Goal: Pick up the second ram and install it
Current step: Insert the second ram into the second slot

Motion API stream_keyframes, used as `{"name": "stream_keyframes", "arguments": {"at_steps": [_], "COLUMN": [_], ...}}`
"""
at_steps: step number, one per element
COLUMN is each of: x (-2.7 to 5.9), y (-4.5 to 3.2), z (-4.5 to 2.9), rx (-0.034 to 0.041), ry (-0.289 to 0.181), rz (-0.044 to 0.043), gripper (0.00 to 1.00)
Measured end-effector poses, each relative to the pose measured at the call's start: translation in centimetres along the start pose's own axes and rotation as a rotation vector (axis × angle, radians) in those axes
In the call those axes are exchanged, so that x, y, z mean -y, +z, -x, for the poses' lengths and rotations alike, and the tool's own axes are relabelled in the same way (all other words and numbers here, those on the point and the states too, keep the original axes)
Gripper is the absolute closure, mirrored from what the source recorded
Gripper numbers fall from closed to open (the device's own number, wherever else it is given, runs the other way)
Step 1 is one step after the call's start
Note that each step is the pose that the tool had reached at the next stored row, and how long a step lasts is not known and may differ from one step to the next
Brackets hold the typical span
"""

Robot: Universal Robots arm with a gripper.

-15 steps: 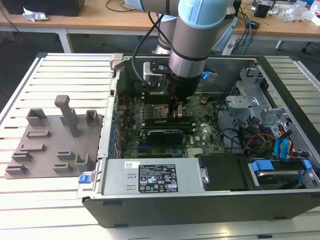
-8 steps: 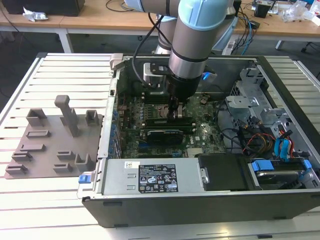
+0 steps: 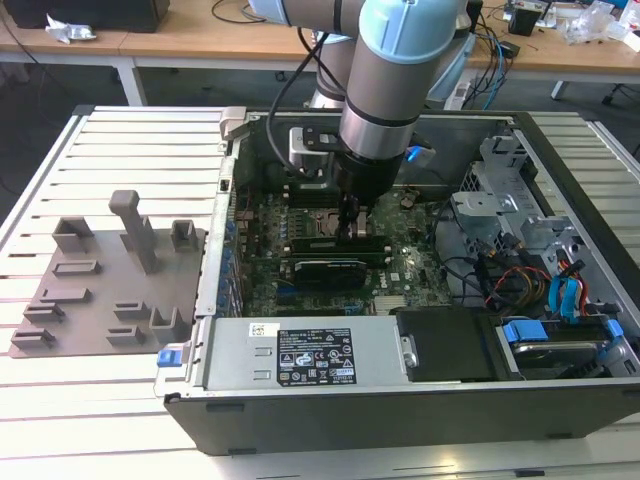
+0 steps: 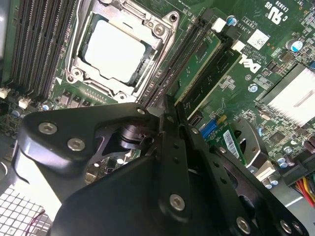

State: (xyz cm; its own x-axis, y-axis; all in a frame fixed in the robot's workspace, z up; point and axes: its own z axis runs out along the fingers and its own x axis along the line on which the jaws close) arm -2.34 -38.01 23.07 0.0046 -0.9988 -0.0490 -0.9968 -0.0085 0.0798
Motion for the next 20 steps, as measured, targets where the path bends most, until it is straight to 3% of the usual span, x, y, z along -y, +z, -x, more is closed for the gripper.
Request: {"name": "stream_keyframes", "arguments": {"at_steps": [7,20], "x": [0.00,-0.02], "y": [0.00,0.24], "z": [-0.14,-0.18], "rx": [0.0001,0.0002], "ry": [0.028,0.027], "rz": [-0.0013,-0.0014], "gripper": [0.87,0.87]}}
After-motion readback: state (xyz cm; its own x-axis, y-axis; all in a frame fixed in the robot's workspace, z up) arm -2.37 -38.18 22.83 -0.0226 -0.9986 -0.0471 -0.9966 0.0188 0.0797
